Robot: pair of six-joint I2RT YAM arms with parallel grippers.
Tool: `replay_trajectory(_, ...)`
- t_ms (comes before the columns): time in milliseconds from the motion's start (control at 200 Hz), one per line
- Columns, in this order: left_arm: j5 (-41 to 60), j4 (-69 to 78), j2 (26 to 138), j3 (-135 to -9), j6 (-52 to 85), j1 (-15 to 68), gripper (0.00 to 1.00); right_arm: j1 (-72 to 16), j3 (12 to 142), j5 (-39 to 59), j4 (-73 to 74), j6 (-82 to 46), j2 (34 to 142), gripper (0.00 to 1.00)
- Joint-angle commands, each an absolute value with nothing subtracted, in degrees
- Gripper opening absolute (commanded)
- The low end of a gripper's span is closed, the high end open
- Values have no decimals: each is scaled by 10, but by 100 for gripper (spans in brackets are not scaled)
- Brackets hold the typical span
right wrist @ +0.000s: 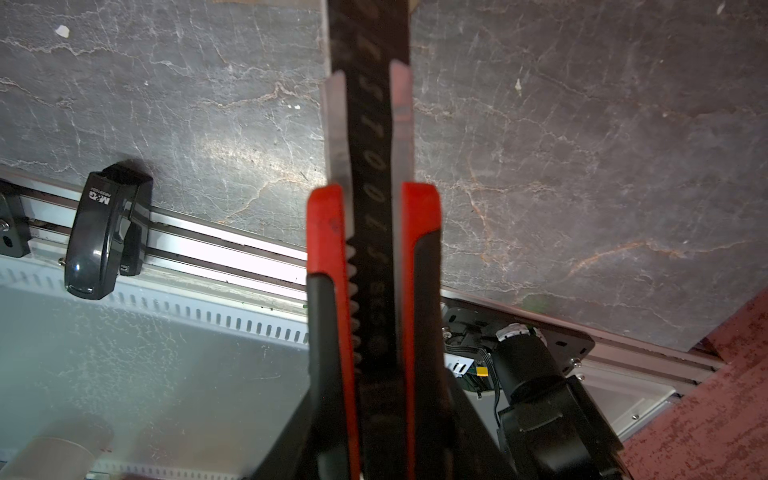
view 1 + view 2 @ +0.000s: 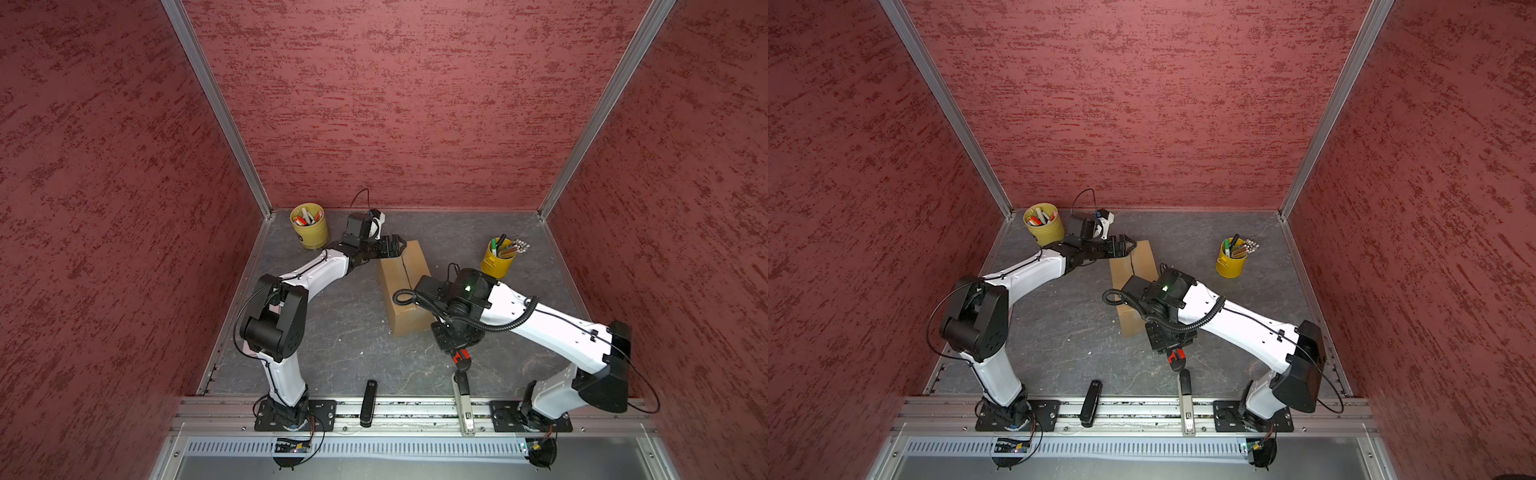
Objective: Unpack the express box
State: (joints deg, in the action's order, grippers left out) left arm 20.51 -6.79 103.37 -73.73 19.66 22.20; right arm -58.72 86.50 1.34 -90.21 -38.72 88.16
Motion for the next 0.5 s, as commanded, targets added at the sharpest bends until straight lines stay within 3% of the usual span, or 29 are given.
replay_trajectory(0,198,-72,1039,-746,196,221,95,-584,864,-3,-907,-388,867,0)
replay_trajectory(496,199,-63,1035,-729,201,231,95,-577,879,-11,-908,-386,871,0)
